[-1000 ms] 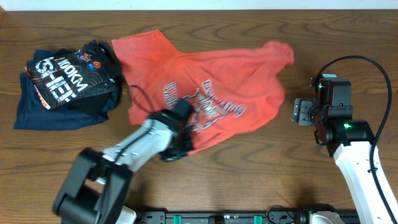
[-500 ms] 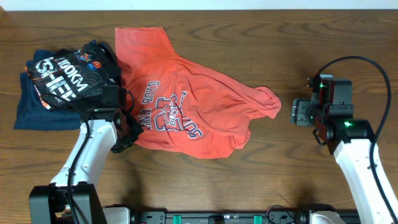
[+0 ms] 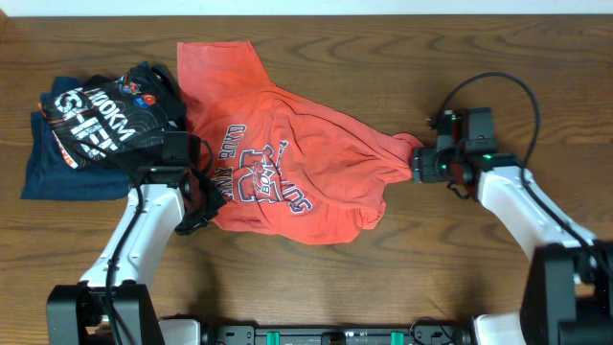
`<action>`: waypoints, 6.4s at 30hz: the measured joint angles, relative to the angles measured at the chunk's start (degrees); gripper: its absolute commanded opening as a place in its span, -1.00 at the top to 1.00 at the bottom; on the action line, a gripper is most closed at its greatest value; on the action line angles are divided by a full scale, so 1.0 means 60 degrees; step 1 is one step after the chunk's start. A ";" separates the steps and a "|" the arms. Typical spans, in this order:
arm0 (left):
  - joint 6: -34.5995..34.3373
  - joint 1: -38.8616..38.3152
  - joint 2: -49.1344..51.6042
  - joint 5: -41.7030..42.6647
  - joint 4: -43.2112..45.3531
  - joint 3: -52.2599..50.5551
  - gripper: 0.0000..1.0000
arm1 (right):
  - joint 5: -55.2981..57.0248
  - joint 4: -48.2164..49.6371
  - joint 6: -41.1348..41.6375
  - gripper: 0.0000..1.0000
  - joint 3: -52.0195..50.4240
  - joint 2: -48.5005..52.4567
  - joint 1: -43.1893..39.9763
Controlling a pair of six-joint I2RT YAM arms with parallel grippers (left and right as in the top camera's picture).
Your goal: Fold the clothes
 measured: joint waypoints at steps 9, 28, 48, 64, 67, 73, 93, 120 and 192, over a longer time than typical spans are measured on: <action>0.0000 0.0000 0.0000 0.0015 0.0004 0.0000 0.86 | -0.0091 0.1184 -0.0069 0.98 0.0000 0.1137 0.0495; 0.0321 -0.0029 0.0000 -0.1009 -0.0255 0.0000 0.88 | 0.2918 0.1395 0.0412 0.62 0.2834 0.0124 -0.2328; 0.0324 -0.0036 0.0000 -0.1508 0.0339 -0.0004 0.88 | 0.0255 -0.3526 0.0259 -0.38 0.2809 0.0546 -0.2007; 0.0324 -0.0036 0.0000 -0.1512 0.0401 -0.0004 0.88 | -0.0845 -0.2572 0.0036 -0.43 0.1151 0.0546 0.3024; 0.0324 -0.0036 0.0000 -0.1512 0.0397 -0.0004 0.87 | -0.0430 -0.1920 0.0375 -0.43 0.0841 0.0546 0.3621; 0.0324 -0.0036 0.0000 -0.1512 0.0393 -0.0004 0.87 | 0.0058 -0.1078 0.1319 -0.41 0.0364 0.0546 0.4044; 0.0324 -0.0036 0.0000 -0.1512 0.0393 -0.0004 0.86 | 0.0954 -0.0539 0.2987 -0.43 0.0029 0.0590 0.4229; 0.0335 -0.0222 0.0000 -0.0809 0.0401 -0.0004 0.88 | 0.3348 -0.5020 0.3096 0.98 0.1410 -0.1326 0.1938; 0.0397 -0.0036 0.0000 -0.1446 0.1078 -0.0004 0.88 | -0.0550 -0.2189 0.1555 -0.34 0.1555 0.0947 0.0692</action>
